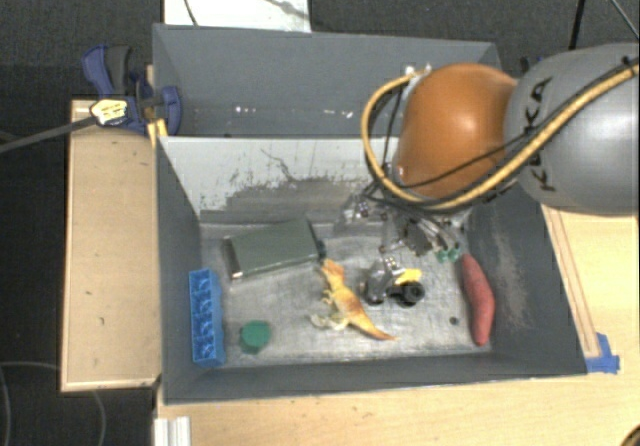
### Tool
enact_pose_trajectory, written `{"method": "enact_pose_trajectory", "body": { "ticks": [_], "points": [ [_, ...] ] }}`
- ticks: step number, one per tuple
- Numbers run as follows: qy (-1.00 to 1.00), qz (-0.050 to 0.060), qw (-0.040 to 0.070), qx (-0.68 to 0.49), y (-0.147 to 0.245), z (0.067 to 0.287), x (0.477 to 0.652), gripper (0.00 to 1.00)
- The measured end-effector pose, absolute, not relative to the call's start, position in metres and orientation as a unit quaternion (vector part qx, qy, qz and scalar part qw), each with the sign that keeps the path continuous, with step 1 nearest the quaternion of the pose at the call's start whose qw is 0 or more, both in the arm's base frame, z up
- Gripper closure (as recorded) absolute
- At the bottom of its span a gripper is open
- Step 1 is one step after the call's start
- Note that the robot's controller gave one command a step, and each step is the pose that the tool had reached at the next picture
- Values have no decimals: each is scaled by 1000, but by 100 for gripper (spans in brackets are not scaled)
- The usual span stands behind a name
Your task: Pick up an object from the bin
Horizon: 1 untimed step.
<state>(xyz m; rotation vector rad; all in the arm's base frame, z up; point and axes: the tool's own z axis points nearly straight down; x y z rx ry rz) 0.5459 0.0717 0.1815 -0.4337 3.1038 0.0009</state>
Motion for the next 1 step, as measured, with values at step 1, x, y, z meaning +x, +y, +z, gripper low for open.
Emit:
{"method": "enact_pose_trajectory", "body": {
  "ticks": [1],
  "points": [
    [991, 1, -1, -137, 74, 152, 545, 0]
  ]
}}
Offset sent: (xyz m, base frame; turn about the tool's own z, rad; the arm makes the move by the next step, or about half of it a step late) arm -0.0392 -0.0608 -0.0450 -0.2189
